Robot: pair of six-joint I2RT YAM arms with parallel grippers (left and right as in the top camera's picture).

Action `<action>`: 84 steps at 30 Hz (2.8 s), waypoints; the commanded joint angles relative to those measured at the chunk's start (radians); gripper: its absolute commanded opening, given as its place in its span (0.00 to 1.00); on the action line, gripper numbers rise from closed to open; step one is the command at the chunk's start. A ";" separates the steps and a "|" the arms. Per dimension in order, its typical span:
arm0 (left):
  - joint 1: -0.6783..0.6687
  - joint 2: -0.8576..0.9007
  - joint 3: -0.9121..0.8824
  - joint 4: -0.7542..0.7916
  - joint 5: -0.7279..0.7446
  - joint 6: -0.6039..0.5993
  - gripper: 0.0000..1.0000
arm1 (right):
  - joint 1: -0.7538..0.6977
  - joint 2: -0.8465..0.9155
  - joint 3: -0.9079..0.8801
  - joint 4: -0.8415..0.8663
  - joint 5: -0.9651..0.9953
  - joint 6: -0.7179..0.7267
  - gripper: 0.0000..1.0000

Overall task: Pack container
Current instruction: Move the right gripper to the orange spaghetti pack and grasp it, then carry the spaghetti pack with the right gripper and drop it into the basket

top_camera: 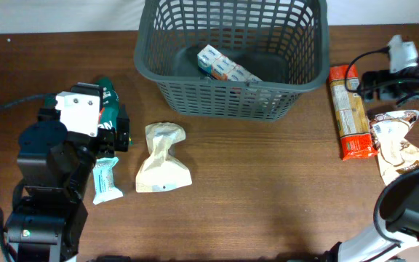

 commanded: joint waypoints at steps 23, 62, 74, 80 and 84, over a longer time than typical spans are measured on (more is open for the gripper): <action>-0.002 0.099 0.011 -0.019 -0.008 0.010 0.99 | 0.060 0.322 -0.039 0.290 0.137 -0.071 0.99; -0.002 0.099 0.011 -0.019 -0.011 0.009 0.99 | 0.059 0.471 -0.038 0.307 0.070 -0.011 0.04; -0.002 0.099 0.011 -0.018 -0.011 0.009 0.99 | 0.059 0.324 0.142 0.206 0.070 0.034 0.04; -0.002 0.099 0.011 -0.018 -0.011 0.009 0.99 | 0.060 0.219 0.349 0.161 0.069 0.035 0.04; -0.002 0.099 0.011 -0.018 -0.011 0.009 0.99 | 0.071 0.153 0.487 0.145 0.069 0.035 0.04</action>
